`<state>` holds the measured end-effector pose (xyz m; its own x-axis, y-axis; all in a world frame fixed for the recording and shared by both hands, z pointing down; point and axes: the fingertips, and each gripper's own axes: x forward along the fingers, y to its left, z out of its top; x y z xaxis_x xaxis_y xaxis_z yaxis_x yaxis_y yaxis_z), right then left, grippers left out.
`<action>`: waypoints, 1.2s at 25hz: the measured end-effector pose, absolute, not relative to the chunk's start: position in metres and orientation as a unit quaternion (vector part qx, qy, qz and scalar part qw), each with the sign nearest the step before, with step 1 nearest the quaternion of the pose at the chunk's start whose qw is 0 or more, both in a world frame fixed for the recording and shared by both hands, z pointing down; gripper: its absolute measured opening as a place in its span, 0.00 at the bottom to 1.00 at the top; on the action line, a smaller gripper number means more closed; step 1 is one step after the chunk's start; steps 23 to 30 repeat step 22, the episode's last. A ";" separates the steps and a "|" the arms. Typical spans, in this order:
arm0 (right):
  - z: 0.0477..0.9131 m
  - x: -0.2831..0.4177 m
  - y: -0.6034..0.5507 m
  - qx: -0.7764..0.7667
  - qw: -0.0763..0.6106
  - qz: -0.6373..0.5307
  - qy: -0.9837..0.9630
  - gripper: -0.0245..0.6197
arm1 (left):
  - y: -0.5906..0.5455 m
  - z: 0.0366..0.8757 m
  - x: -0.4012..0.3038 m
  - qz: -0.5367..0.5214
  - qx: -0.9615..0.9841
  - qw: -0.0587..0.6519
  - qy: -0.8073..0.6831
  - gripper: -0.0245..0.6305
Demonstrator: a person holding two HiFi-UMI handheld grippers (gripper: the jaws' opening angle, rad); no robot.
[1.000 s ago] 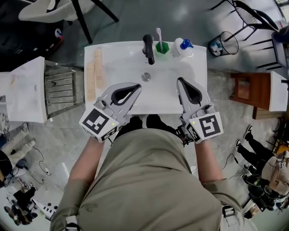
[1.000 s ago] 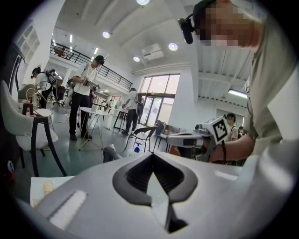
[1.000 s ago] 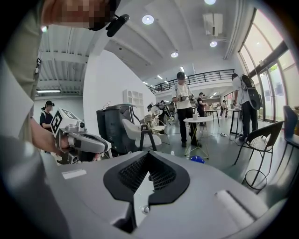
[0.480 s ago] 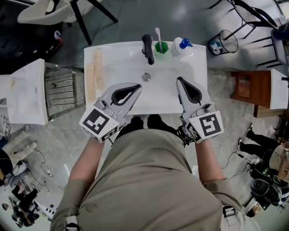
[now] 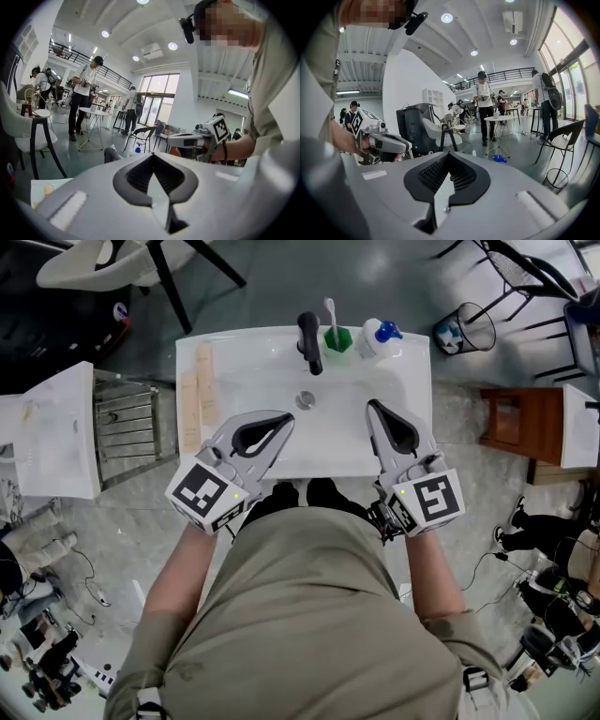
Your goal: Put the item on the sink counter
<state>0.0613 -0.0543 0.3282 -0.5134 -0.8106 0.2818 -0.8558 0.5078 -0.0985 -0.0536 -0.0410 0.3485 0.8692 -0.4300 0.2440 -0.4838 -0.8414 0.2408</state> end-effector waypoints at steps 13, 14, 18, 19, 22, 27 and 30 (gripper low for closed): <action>0.331 0.057 -0.060 0.480 0.104 0.115 -0.863 0.06 | -0.047 0.349 -0.056 0.088 0.955 0.151 -0.242 0.05; 0.331 0.057 -0.061 0.480 0.104 0.115 -0.863 0.06 | -0.048 0.349 -0.057 0.088 0.955 0.150 -0.242 0.05; 0.330 0.056 -0.063 0.479 0.103 0.115 -0.864 0.06 | -0.049 0.350 -0.057 0.087 0.954 0.153 -0.242 0.05; 0.330 0.056 -0.063 0.479 0.103 0.115 -0.864 0.06 | -0.050 0.350 -0.058 0.087 0.954 0.152 -0.242 0.05; 0.330 0.054 -0.065 0.478 0.104 0.115 -0.864 0.06 | -0.053 0.348 -0.058 0.088 0.955 0.148 -0.241 0.05; 0.330 0.054 -0.065 0.478 0.104 0.115 -0.864 0.06 | -0.053 0.348 -0.058 0.088 0.955 0.148 -0.241 0.05; 0.330 0.054 -0.065 0.478 0.104 0.115 -0.864 0.06 | -0.053 0.348 -0.058 0.088 0.955 0.148 -0.241 0.05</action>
